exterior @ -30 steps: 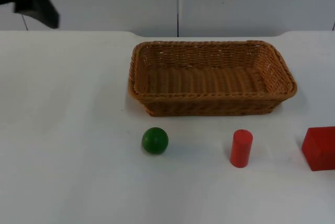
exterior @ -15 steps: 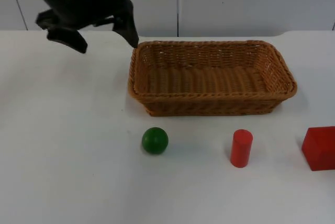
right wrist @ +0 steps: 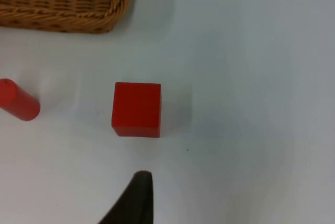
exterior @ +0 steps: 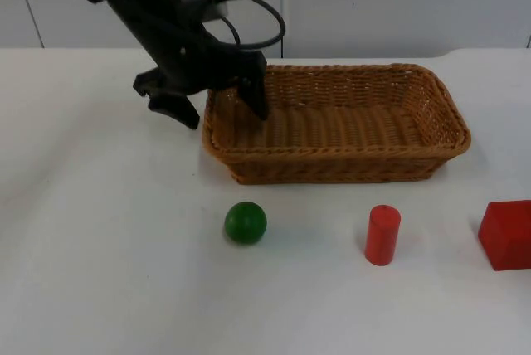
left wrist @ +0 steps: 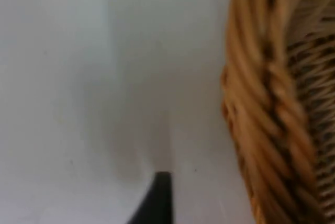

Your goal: Pick up the basket with the left hand and place the object to the left of the red cylinder into the basket with the right hand.

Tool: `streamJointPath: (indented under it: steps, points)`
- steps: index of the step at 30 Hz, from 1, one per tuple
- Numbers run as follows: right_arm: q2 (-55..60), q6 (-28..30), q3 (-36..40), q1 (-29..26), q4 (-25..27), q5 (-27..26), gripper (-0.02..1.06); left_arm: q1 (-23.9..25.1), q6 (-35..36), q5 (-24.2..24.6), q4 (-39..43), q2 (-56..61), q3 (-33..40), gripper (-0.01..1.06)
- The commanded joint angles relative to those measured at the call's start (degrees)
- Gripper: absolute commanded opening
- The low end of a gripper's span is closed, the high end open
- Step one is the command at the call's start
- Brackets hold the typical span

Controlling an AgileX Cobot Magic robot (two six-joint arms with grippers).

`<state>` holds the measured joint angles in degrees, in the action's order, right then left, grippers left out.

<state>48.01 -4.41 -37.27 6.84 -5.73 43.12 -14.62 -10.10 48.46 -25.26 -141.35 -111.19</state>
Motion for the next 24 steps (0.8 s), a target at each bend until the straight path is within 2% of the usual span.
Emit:
streamJointPath:
  steps: [1, 4, 5, 6, 7, 8, 9, 19, 21, 24]
  points:
    - [-0.01, 0.19, 0.33, -0.33, -0.16, -0.71, 1.05, -0.3, 0.49, 0.39, -1.27, -0.42, -0.53, 0.79]
    - [-0.01, 0.19, 0.33, -0.33, -0.16, -0.77, 1.05, -0.3, 0.49, 0.49, -1.38, -0.66, -0.53, 0.46]
    - [-0.01, 0.19, 0.33, -0.33, -0.16, -0.77, 1.05, -0.3, 0.49, 0.49, -1.38, -0.66, -0.53, 0.46]
    - [-0.01, 0.19, 0.33, -0.33, -0.16, -0.88, 1.05, -0.3, 0.49, 0.49, -1.69, -0.66, -0.53, 0.35]
    - [-0.01, 0.19, 0.33, -0.33, -0.16, -1.0, 1.05, -0.3, 0.49, 0.49, -2.82, -0.66, -0.88, 0.16]
    - [-0.01, 0.19, 0.33, -0.33, -0.16, -1.0, 1.05, -0.3, 0.49, 0.21, -3.13, -0.66, -1.11, 0.04]
    - [-0.01, 0.19, 0.33, -0.33, -0.16, -1.0, 1.05, -0.3, 0.49, -0.25, -3.9, -0.66, -1.11, 0.0]
    - [-0.01, 0.19, 0.33, -0.33, -0.16, -1.09, 1.05, -0.18, 0.49, -4.62, -16.16, 2.26, -1.25, 0.0]
    - [-0.01, 0.19, 0.33, -0.33, -0.16, -1.14, 1.05, 0.0, 0.49, -4.48, -17.18, 3.29, -1.98, 0.0]
    - [-0.01, 0.19, 0.33, -0.33, -0.16, -1.14, 1.05, 0.57, 2.49, -1.11, -17.33, 6.77, -5.04, 0.0]
